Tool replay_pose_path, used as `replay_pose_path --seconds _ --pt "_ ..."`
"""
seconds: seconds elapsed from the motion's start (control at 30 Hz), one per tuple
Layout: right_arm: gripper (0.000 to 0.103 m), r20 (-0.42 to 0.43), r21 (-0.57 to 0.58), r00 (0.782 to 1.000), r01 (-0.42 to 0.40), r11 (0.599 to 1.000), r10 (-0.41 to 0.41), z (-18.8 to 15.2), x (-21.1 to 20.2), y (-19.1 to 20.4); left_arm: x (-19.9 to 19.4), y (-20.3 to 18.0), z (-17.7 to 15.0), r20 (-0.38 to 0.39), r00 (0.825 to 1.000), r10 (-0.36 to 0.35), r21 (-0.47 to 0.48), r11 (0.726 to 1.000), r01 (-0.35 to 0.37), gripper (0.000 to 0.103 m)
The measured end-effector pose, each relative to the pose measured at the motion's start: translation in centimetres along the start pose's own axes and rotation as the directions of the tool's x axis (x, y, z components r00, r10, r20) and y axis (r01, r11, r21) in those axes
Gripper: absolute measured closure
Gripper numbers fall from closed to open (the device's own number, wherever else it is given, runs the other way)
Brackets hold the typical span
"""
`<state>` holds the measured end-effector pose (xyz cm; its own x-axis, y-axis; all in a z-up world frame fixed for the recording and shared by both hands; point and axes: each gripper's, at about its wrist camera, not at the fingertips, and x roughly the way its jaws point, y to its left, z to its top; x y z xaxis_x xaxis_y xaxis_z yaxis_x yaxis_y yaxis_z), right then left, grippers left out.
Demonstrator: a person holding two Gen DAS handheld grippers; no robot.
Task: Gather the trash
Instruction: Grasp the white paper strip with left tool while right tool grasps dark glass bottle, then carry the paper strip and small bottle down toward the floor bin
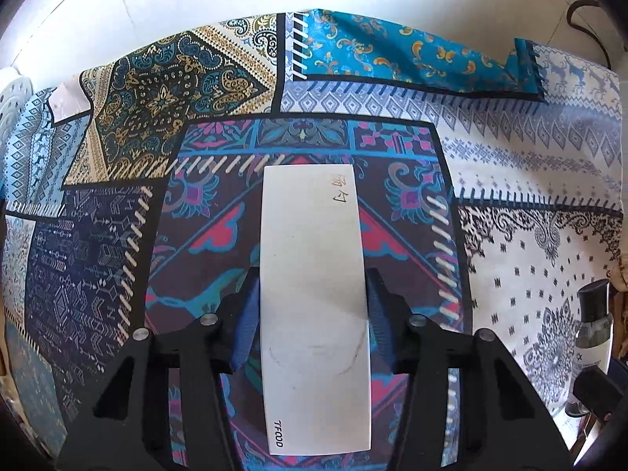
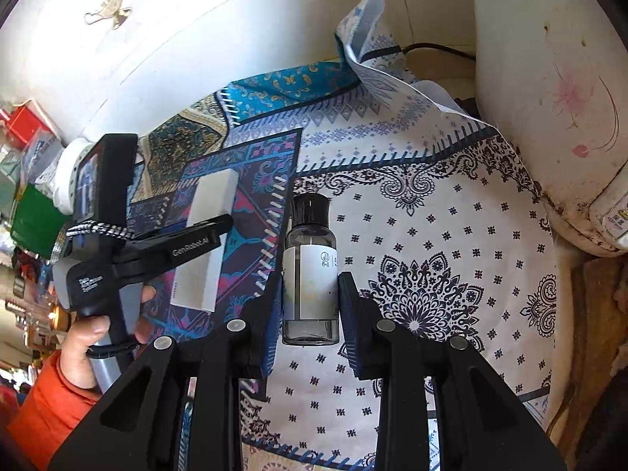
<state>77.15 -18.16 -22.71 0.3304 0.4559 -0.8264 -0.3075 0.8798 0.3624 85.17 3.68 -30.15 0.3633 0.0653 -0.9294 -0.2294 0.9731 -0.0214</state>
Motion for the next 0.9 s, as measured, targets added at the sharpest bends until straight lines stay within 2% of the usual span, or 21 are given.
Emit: replay_pose_path --seconds 0.17,0.33,0.6,0.77,0.9 --pt "0.077 -0.013 -0.081 0.998 -0.055 0.995 0.054 -0.7 -1.3 0.9 -3.1 0.9 -3.1 0.031 1.000 0.001 -0.028 1.000 -0.001 0.053" --pt "0.077 -0.032 -0.159 0.997 -0.076 0.984 0.072 -2.1 -2.6 2.3 -8.4 1.5 -6.1 0.100 0.995 -0.022 -0.054 0.998 0.027 0.053" --pt "0.077 0.037 -0.217 0.995 -0.082 0.973 0.092 -5.4 -7.2 5.7 -16.8 2.0 -10.6 0.212 0.976 -0.058 -0.037 0.997 0.068 0.053" --pt "0.077 0.097 -0.221 0.992 -0.055 0.974 0.078 -9.3 -10.1 8.5 -20.9 3.5 -15.6 0.260 0.962 -0.089 0.007 0.996 0.090 0.053" --pt "0.077 0.141 -0.200 0.989 -0.024 0.979 0.053 -14.0 -11.7 11.1 -24.0 5.4 -21.5 0.293 0.949 -0.119 0.047 0.993 0.110 0.053"
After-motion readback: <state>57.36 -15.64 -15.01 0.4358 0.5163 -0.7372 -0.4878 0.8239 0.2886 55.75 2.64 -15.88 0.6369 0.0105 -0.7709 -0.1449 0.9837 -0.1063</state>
